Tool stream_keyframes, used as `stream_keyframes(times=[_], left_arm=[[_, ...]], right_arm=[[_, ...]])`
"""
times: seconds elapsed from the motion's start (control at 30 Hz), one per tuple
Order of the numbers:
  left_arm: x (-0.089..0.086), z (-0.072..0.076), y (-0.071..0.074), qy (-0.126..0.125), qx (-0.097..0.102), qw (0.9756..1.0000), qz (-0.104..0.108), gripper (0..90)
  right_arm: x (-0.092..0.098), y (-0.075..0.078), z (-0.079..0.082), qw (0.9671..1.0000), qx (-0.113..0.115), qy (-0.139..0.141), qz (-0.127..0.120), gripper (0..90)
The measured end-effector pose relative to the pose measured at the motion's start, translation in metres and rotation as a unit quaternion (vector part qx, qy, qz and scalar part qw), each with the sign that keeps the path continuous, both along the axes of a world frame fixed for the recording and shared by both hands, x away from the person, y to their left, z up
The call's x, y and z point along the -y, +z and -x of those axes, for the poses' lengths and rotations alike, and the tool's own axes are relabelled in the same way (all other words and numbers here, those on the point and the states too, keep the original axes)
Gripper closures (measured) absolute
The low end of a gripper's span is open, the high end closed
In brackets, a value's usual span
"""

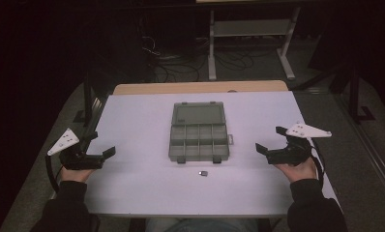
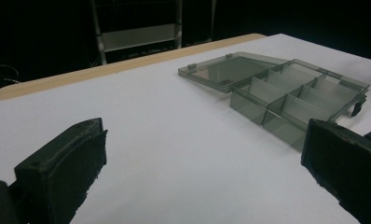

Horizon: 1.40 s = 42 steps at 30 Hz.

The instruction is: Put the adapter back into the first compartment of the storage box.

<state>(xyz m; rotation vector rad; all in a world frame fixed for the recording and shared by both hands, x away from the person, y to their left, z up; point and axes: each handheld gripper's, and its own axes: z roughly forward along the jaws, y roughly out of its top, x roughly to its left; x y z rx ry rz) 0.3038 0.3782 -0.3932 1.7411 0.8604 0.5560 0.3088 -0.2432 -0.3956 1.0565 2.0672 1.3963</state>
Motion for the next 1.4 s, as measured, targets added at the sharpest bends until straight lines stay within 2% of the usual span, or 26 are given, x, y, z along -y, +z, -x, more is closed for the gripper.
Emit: stream_keyframes(times=[0.37, 0.53, 0.8, 1.13, 1.4], left_arm=[[0.0, 0.0, 0.001, -0.003, -0.004, 1.0, 0.001, 0.0], [0.0, 0.0, 0.003, -0.008, -0.008, 0.9999, -0.009, 0.0], [0.002, 0.0, 0.01, -0.015, -0.009, 0.9995, -0.028, 0.0], [0.012, -0.001, 0.026, -0.036, -0.003, 0.9985, -0.04, 0.0], [0.028, -0.005, 0.031, -0.058, -0.011, 0.9958, -0.07, 0.0]], right_arm=[[-0.002, 0.0, 0.001, 1.0, 0.002, 0.005, 0.007, 0.0], [-0.007, 0.001, 0.004, 0.9998, 0.004, 0.013, 0.014, 0.0], [-0.006, 0.0, 0.004, 0.9998, -0.001, 0.013, 0.013, 0.0], [-0.006, 0.0, 0.003, 0.9998, -0.003, 0.015, 0.012, 0.0], [-0.007, -0.002, 0.002, 0.9996, -0.009, 0.021, 0.014, 0.0]])
